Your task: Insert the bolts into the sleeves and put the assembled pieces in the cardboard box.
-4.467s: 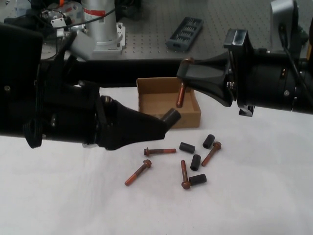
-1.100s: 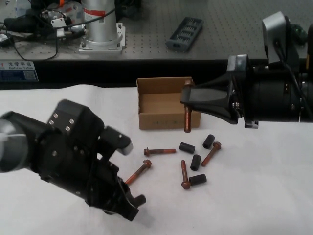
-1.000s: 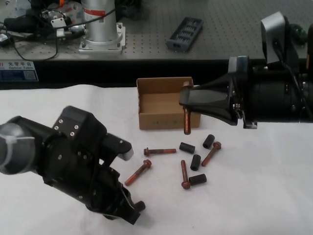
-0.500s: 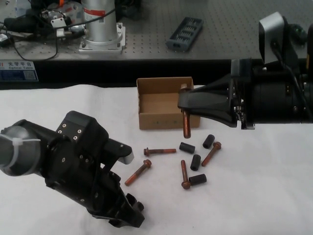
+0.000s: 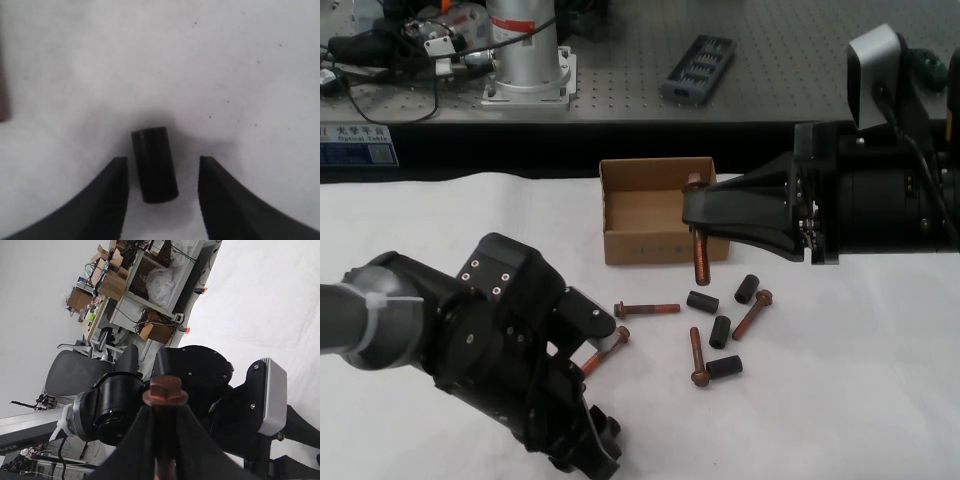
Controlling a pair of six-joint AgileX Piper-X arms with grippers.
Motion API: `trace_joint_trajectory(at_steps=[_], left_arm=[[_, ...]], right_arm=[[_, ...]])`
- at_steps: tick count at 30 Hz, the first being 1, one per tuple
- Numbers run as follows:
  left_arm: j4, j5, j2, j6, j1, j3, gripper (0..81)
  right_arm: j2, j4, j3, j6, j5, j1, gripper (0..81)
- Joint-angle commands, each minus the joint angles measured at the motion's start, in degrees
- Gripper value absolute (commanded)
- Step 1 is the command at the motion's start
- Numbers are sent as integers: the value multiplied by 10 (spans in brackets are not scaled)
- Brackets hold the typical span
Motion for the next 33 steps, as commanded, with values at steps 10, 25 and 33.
trace_joint_trajectory(at_steps=[10, 25, 33], left_arm=[[-23, -28, 20, 3, -3, -4, 329], [23, -26, 23, 3, -3, -4, 160], [72, -26, 23, -5, -3, -28, 6]], right_arm=[[1, -5, -3, -5, -13, -5, 28], [1, -5, -3, -5, -13, -13, 28], [1, -5, -3, -5, -14, -32, 28]])
